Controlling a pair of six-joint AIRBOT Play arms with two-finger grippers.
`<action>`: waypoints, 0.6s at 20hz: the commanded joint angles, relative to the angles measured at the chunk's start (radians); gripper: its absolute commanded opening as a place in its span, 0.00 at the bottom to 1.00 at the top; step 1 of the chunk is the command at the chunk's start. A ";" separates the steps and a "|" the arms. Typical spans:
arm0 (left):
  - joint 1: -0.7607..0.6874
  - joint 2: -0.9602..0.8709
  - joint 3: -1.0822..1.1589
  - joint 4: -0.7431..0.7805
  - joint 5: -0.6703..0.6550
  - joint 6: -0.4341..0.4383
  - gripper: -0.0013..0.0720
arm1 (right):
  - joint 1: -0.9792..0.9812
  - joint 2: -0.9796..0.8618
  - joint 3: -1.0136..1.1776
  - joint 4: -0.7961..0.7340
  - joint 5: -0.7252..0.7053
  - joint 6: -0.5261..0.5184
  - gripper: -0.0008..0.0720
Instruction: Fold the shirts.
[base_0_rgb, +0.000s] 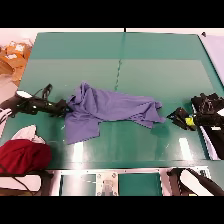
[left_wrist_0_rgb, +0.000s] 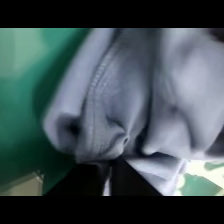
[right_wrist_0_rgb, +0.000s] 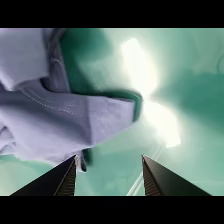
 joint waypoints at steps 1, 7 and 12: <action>-0.025 -0.002 0.023 -0.022 -0.127 0.063 0.06 | 0.001 -0.056 -0.028 0.037 -0.004 -0.009 0.66; -0.018 0.020 0.142 0.158 -0.304 -0.017 0.06 | 0.027 -0.232 -0.028 0.201 -0.101 -0.136 0.65; -0.019 0.026 0.248 0.166 -0.377 -0.016 0.06 | 0.032 -0.248 -0.008 0.303 -0.154 -0.255 0.03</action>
